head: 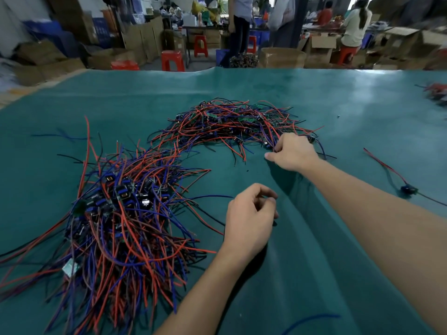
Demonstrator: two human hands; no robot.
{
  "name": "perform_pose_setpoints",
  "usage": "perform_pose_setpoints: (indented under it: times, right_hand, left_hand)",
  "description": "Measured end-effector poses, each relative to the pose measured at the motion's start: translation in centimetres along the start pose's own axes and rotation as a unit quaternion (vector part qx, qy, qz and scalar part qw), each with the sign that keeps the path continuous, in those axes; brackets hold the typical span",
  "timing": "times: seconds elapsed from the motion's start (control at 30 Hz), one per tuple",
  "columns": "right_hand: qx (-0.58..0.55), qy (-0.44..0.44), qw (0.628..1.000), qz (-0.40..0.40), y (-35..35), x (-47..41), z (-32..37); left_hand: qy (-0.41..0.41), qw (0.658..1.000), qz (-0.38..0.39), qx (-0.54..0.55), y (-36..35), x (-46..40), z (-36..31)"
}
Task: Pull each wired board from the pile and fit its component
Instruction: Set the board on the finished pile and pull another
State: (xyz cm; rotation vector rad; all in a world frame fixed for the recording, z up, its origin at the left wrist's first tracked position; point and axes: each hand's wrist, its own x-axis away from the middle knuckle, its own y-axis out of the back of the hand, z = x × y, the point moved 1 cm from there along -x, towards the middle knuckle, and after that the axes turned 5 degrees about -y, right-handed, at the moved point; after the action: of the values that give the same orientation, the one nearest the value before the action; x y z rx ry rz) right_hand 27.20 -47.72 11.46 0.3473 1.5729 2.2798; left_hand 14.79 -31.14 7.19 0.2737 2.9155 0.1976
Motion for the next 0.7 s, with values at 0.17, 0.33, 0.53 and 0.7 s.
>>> perform_pose_setpoints:
  times: [0.17,0.33,0.53,0.7]
  right_hand:
    - [0.067,0.005,0.997,-0.044,-0.6,-0.8,0.6]
    - [0.052,-0.013,0.998,0.016,0.3,-1.5,0.2]
    - [-0.061,0.037,0.997,0.033,2.5,1.3,-0.8]
    - [-0.263,0.07,0.953,0.131,2.8,7.2,-2.6]
  left_hand:
    - [0.001,1.0,0.004,-0.008,0.0,0.0,0.1]
    - [0.002,1.0,0.007,-0.011,0.1,0.0,0.1]
    - [-0.002,1.0,-0.013,-0.016,0.1,-0.1,0.2]
    - [0.018,0.998,-0.057,0.012,0.1,-0.3,0.3]
